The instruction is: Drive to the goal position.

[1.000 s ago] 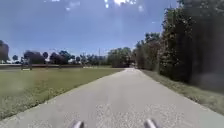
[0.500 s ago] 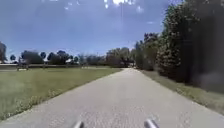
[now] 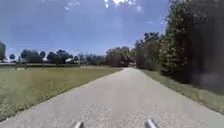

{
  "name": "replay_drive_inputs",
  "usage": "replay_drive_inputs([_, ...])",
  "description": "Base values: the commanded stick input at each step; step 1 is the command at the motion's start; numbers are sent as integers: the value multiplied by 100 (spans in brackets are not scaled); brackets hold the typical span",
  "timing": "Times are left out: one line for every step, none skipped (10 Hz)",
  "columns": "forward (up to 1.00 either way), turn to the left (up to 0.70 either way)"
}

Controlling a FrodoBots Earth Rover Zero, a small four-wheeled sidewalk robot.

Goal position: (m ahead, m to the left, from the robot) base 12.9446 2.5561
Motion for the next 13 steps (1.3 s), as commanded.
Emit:
replay_drive_inputs([50,0])
replay_drive_inputs([50,0])
replay_drive_inputs([50,0])
replay_drive_inputs([50,0])
replay_drive_inputs([50,0])
replay_drive_inputs([50,0])
replay_drive_inputs([50,0])
replay_drive_inputs([50,0])
replay_drive_inputs([50,0])
replay_drive_inputs([50,0])
replay_drive_inputs([50,0])
replay_drive_inputs([50,0])
replay_drive_inputs([50,-5])
